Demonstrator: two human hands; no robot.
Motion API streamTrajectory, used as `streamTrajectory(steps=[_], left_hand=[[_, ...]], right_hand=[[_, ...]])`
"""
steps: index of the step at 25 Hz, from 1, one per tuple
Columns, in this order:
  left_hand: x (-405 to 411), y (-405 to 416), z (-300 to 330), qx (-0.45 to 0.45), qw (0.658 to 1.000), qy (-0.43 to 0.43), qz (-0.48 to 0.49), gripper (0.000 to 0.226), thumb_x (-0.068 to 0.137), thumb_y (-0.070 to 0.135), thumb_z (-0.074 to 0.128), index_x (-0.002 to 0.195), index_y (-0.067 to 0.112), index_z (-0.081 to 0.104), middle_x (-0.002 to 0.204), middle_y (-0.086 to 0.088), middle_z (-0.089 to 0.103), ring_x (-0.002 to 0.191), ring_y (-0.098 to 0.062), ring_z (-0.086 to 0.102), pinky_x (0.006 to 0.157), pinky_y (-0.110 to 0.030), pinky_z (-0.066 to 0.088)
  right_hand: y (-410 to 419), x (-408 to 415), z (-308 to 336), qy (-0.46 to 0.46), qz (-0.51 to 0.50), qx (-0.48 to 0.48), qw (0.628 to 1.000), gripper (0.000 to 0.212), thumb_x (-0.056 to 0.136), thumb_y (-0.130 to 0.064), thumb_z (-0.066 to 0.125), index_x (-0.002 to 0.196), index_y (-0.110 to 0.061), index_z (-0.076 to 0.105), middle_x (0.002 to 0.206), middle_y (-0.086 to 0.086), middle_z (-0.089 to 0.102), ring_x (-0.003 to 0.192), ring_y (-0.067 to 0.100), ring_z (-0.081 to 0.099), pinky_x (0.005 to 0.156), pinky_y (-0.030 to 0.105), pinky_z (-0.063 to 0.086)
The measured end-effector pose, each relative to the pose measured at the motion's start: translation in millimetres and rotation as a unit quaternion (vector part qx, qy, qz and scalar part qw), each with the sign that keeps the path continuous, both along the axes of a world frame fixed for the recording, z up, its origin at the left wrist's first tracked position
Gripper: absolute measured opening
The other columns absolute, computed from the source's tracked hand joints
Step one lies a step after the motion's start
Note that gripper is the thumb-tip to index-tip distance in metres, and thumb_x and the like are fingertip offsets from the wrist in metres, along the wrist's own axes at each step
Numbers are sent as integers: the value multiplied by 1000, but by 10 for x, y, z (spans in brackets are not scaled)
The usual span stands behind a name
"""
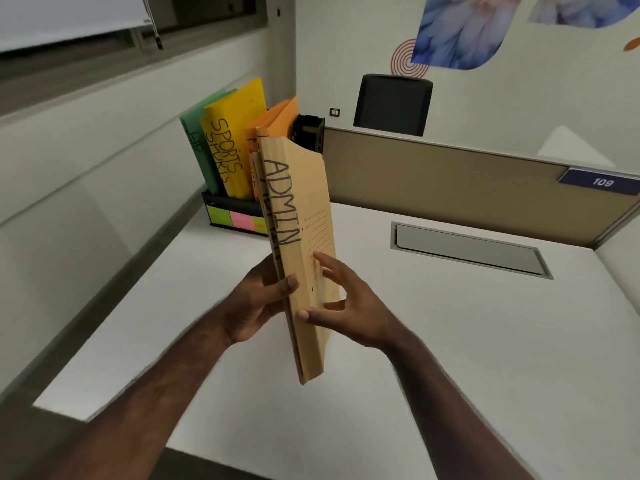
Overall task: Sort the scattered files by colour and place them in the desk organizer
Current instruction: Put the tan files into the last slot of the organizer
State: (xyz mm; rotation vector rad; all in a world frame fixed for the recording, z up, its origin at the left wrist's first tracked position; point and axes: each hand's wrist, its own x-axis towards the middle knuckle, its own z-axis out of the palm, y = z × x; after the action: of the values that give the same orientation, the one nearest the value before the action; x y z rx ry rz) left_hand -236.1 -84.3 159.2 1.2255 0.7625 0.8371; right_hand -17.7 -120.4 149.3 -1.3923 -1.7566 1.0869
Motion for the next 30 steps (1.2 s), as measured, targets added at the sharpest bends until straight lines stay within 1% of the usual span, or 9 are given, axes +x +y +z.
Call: streamTrajectory(steps=[4,10,16,18,20,22,26,28,30], left_hand=[[-103,234,88,30,999,16,-15,85,76,60,86,148,37,49,144,1,65,138,-27,59,96,-39,60],[-235,889,415,111,993,41,-18,81,80,62,82,148,31,51,148,-6,61,141,-32,56,100,-43,59],[-321,1704,710,149,987,44,-44,69,73,67,83,137,54,60,145,7,64,141,-24,57,103,-50,58],[-354,1982,731,158,985,47,-48,69,73,69,82,136,52,60,144,7,65,139,-23,59,103,-51,58],[-360,2243,718,173,983,47,-40,78,72,71,81,141,43,57,143,3,66,137,-25,61,102,-51,58],[-360,2501,708,176,983,46,-32,84,70,73,81,142,39,56,141,3,68,135,-24,63,100,-48,60],[-366,2950,710,179,981,70,-37,76,68,74,79,136,48,59,134,12,72,128,-10,66,95,-35,62],[-369,3158,708,199,975,86,-44,74,73,70,77,140,46,56,131,20,72,125,-3,66,91,-26,61],[-346,3361,692,237,965,101,-55,76,83,57,75,152,37,50,135,20,69,128,-2,64,94,-26,60]], right_hand=[[322,-27,98,15,26,18,999,101,67,-84,78,153,-65,27,160,-32,27,146,7,39,88,19,58],[1015,-113,295,36,46,75,995,100,81,-58,84,162,-50,26,167,-21,29,153,7,35,103,34,58],[1783,-210,546,34,47,92,994,100,86,-43,81,167,-38,21,172,-12,25,157,14,31,109,45,56],[2032,-246,599,23,51,95,994,99,89,-40,78,168,-34,18,173,-9,25,158,16,30,110,43,55],[2264,-276,635,20,52,99,993,98,92,-36,76,169,-31,16,174,-7,24,159,18,29,108,32,55],[2513,-294,651,25,52,94,994,97,93,-32,75,169,-28,16,175,-4,23,160,20,28,105,25,54],[2953,-297,591,15,31,84,996,97,94,-33,77,170,-29,16,176,-4,23,159,24,30,114,44,48],[3151,-277,560,2,22,80,997,99,93,-38,78,170,-31,16,176,-6,23,158,21,32,113,42,47],[3310,-252,555,-1,19,73,997,99,93,-39,79,169,-31,17,175,-5,25,158,22,32,117,49,46]])
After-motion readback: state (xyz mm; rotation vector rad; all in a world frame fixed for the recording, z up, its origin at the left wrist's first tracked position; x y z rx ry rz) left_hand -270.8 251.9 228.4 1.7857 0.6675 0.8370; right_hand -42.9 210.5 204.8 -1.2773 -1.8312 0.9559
